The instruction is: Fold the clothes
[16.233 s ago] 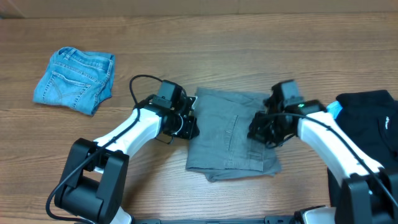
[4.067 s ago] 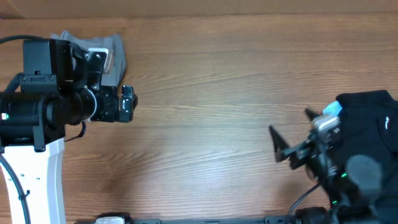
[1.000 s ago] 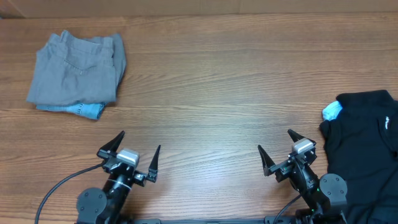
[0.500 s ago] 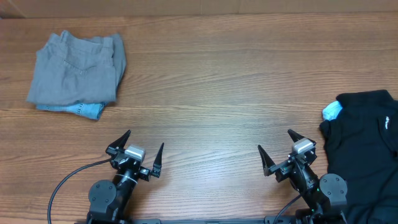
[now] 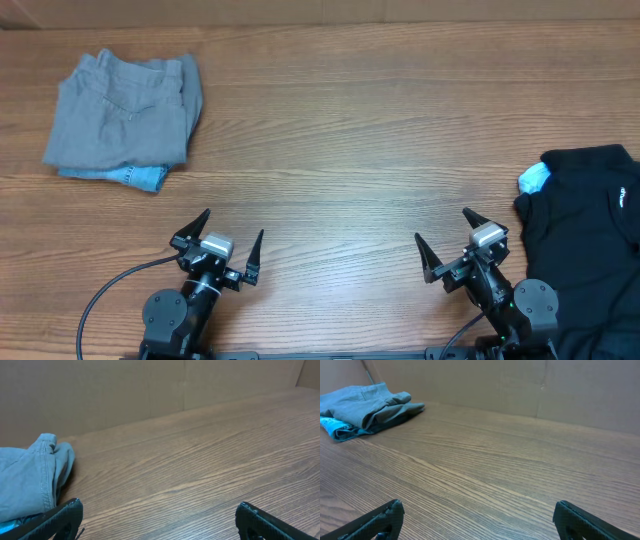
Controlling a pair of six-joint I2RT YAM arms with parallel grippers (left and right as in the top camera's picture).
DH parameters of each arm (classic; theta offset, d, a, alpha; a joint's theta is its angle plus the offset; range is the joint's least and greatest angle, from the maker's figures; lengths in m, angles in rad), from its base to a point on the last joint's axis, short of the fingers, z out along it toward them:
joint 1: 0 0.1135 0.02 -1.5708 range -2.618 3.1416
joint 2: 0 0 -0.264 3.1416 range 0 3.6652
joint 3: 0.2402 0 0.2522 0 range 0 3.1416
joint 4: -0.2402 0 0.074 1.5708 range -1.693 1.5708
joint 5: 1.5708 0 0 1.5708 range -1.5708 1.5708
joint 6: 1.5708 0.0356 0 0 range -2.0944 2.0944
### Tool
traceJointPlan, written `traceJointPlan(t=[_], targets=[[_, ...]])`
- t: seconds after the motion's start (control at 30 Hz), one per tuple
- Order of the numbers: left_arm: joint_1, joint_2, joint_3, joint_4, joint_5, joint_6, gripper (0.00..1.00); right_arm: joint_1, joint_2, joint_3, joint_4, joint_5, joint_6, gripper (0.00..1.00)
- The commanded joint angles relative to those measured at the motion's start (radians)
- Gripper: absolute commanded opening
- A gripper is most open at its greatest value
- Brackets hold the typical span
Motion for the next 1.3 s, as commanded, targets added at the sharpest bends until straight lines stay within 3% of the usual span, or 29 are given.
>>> traceJointPlan(t=[0.0, 1.27], targets=[[-0.006, -0.01, -0.006, 0.007, -0.005, 0.019, 1.0, -0.005, -0.01, -0.006, 0.006, -0.004, -0.003, 1.0], [-0.006, -0.01, -0.006, 0.007, -0.005, 0.019, 1.0, -0.005, -0.01, -0.006, 0.006, -0.004, -0.003, 1.0]])
